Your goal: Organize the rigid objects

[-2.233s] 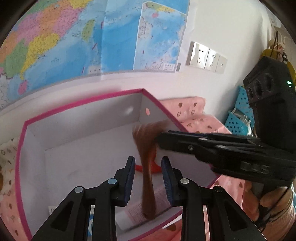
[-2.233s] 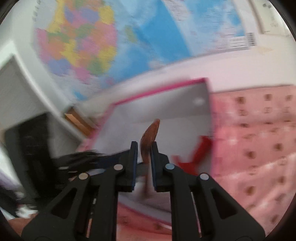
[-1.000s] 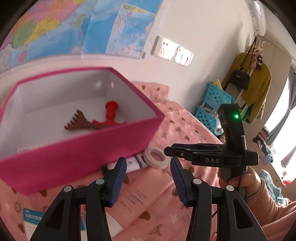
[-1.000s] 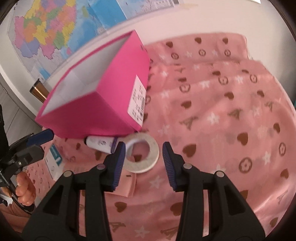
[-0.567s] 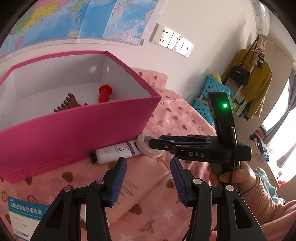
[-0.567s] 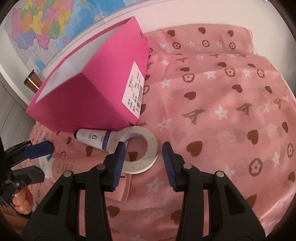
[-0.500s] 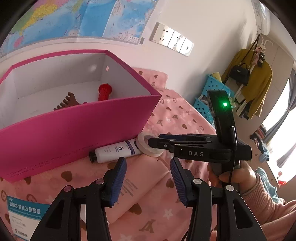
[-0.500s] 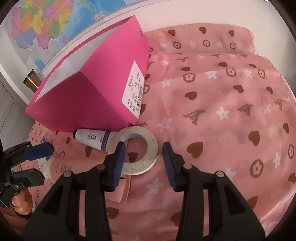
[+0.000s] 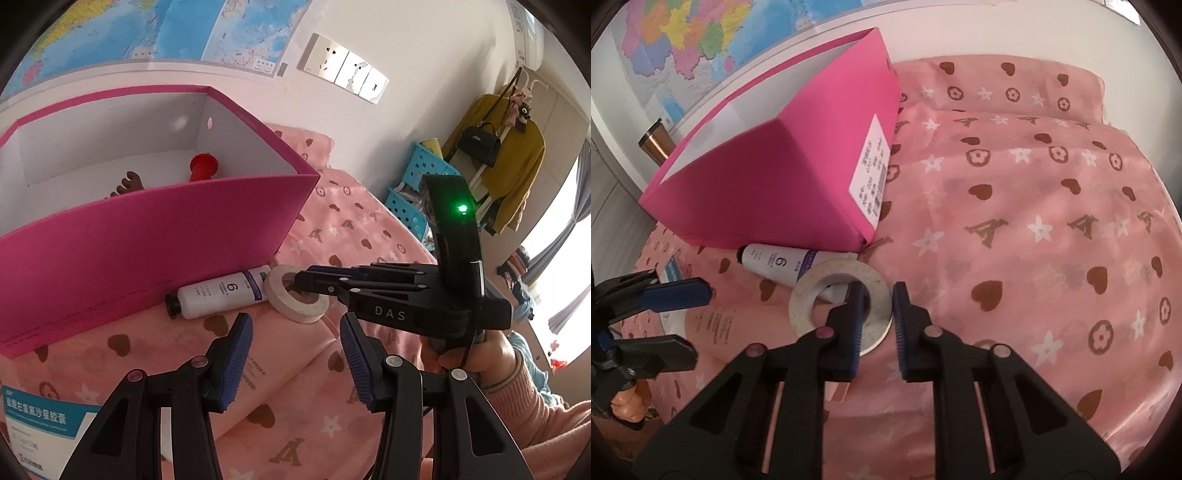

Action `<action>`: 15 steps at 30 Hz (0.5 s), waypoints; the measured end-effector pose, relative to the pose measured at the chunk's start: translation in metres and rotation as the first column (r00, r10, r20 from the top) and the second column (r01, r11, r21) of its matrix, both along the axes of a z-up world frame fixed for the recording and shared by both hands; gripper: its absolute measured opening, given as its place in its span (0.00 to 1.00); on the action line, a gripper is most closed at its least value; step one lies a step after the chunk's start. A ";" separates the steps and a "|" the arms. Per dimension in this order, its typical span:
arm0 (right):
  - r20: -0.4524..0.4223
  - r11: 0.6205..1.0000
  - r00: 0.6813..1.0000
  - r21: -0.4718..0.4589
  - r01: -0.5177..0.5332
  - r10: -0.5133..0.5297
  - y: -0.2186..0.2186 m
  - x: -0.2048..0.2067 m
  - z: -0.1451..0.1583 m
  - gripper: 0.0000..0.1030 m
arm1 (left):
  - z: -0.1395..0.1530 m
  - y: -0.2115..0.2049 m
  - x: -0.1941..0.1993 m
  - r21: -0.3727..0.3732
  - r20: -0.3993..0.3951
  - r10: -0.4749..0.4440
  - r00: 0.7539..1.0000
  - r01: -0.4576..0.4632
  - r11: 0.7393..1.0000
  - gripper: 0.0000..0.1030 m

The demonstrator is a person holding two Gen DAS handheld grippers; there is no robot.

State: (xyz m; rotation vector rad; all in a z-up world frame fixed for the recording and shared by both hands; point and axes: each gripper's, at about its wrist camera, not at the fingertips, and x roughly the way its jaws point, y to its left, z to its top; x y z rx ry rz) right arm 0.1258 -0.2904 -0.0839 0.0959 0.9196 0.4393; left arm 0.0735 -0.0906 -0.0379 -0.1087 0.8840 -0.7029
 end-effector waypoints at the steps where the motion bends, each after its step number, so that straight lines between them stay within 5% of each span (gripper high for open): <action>1: 0.001 1.000 1.000 0.004 -0.003 0.003 0.000 -0.002 0.001 0.17 | -0.001 -0.001 0.000 0.002 -0.004 -0.001 1.000 0.001 1.000 0.49; 15: 0.032 0.998 0.998 0.023 -0.058 0.057 0.013 -0.024 0.012 0.16 | -0.016 -0.016 0.004 0.037 -0.045 -0.022 0.999 0.024 0.999 0.43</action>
